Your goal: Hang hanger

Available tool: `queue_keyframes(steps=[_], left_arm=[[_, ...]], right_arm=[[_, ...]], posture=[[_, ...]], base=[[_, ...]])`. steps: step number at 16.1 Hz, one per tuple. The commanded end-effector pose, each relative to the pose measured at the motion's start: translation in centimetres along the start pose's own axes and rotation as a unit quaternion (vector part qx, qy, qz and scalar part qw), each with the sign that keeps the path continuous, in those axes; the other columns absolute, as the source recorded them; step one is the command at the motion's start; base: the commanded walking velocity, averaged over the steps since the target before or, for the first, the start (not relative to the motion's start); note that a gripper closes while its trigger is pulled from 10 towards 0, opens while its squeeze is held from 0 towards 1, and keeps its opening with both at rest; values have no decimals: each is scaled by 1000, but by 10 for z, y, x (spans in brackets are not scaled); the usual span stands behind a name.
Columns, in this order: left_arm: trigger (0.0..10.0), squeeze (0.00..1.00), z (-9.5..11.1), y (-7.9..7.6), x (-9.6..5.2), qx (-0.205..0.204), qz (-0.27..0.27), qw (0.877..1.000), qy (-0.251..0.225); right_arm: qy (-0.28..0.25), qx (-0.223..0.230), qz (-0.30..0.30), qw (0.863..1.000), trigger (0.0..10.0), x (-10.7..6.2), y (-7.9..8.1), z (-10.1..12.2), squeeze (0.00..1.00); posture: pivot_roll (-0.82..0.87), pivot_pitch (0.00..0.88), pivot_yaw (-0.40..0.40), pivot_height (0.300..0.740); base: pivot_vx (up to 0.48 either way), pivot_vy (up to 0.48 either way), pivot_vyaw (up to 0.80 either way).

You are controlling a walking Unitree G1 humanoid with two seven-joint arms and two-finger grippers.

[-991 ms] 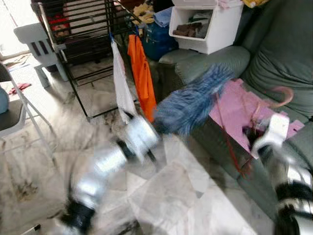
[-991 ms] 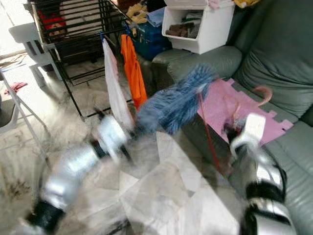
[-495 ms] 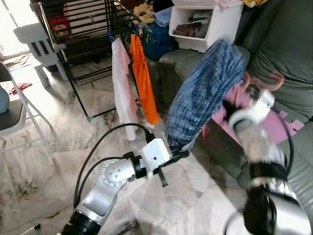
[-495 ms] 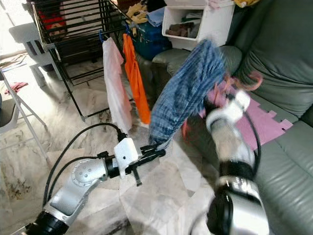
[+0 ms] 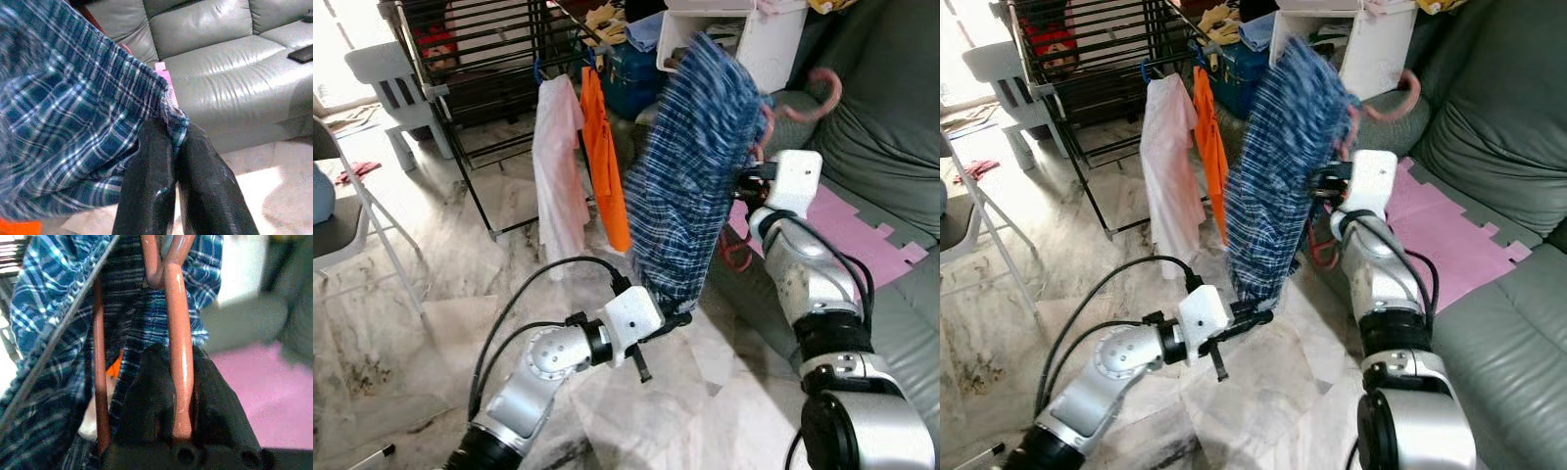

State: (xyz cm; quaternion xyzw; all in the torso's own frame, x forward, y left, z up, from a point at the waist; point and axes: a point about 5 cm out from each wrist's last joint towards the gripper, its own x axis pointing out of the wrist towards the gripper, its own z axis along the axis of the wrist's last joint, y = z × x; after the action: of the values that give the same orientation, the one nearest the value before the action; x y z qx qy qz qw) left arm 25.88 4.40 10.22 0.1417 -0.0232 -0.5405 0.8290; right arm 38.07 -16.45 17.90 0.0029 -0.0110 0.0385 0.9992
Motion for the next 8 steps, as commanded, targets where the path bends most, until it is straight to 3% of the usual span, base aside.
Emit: queue_keyframes(steps=[1,2,5,8], left_arm=[[10000,71,-8,-5,2,-2,-12,1000,21],[10000,1000,-8,-6,6,-16,-11,1000,16],[10000,1000,-10,-10,14,-30,-17,999,13],[10000,1000,-14,-12,10,-48,-7,999,13]], right_arm=[[-36,-36,30,998,10000,-1,11,10,0],[-39,-44,29,998,10000,-2,12,8,0],[-71,-99,33,992,10000,-11,15,1,0],[-82,-117,59,988,10000,-24,11,-10,0]], posture=[[-144,0,45,740],[-146,0,46,740],[-155,0,54,740],[-150,0,57,740]], base=[[0,0,0],[0,0,0],[0,0,0],[0,0,0]])
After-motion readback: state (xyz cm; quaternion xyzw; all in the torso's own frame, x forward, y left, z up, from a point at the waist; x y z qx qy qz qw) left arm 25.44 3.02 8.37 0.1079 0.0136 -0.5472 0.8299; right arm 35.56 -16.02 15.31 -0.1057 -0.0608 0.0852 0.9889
